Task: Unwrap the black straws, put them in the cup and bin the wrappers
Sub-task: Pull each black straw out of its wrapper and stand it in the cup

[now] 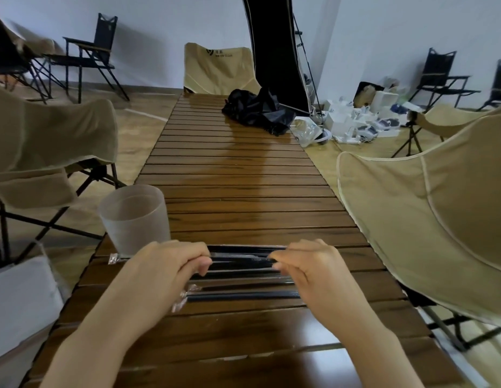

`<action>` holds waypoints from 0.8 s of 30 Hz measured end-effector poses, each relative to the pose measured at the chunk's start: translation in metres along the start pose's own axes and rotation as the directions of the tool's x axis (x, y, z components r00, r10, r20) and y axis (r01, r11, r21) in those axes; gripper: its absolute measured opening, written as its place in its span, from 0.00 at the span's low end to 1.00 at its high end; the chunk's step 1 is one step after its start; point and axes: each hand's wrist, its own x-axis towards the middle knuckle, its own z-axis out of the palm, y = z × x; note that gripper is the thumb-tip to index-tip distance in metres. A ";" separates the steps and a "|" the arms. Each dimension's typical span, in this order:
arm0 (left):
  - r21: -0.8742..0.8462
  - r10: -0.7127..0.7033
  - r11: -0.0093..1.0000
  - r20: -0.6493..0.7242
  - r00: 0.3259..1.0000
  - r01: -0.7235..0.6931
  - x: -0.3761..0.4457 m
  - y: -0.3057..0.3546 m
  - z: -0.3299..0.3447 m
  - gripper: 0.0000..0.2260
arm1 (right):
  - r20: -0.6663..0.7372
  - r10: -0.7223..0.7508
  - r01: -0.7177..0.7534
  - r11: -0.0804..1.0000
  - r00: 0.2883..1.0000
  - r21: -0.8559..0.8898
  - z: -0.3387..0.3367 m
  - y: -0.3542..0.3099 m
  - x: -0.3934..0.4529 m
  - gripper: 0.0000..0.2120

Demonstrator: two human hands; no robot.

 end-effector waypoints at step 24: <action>-0.015 0.037 0.999 -0.014 0.999 -0.037 -0.002 -0.001 -0.005 0.12 | 0.098 0.114 -0.135 0.961 0.989 0.242 -0.014 -0.006 0.007 0.08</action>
